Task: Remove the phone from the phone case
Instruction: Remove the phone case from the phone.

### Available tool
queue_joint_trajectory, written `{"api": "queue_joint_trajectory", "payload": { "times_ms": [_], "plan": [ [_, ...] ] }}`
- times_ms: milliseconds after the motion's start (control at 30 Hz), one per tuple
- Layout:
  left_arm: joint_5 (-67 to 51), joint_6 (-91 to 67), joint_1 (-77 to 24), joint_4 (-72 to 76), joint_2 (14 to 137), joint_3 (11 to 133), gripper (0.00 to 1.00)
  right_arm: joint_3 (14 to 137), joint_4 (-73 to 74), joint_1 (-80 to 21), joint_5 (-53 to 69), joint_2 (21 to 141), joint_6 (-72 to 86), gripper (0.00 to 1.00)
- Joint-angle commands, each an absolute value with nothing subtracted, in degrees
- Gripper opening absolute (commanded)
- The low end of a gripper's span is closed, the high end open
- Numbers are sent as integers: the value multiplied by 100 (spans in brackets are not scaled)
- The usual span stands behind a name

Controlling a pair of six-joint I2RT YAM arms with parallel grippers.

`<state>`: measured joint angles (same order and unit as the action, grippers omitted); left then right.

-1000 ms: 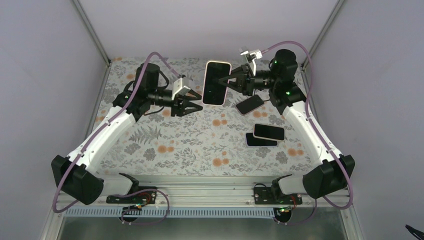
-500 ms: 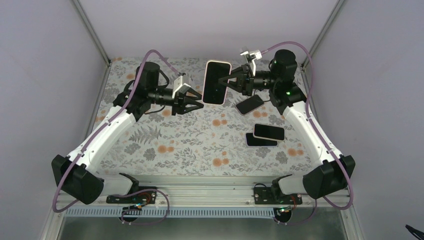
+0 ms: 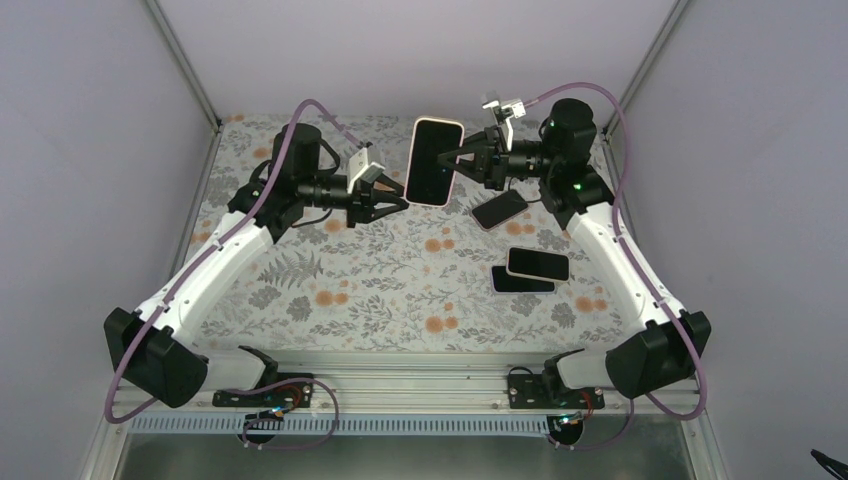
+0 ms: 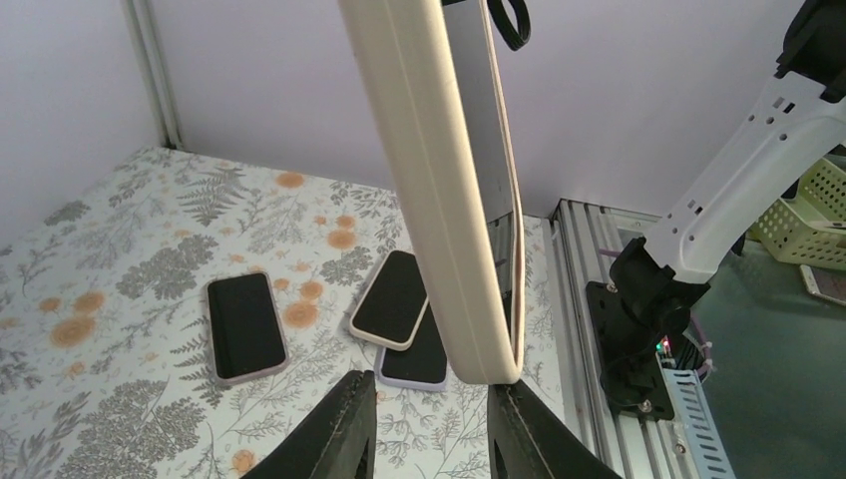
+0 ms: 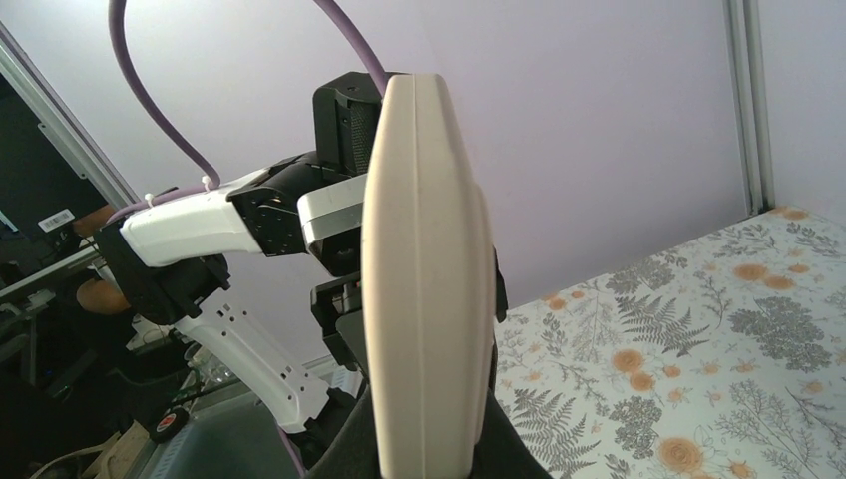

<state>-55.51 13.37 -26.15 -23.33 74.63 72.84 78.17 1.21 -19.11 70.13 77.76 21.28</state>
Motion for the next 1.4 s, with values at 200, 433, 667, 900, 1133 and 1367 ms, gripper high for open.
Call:
{"api": "queue_joint_trajectory", "payload": {
  "times_ms": [200,433,667,900,1133,1367],
  "plan": [
    [-6526,1195,-2593,-2010,7453,7308,42,7914,2,-1986,7167,7545,2048,4],
    [-6576,1208,-2593,-2005,7467,7286,41,7912,18,-1989,7164,7521,2030,4],
    [-6397,1408,-2593,-2109,7456,7269,37,7928,-87,-1986,7243,7531,2186,4],
    [-5778,1477,-2593,-2145,7442,7334,30,7803,-330,-1987,7358,7523,2433,4],
    [-5609,1448,-2591,-2101,7444,7342,20,7522,-928,-1986,7569,7493,2970,4],
    [-5415,1532,-2585,-2102,7458,7331,16,7227,-1624,-1995,7789,7470,3716,4]
  ]
}}
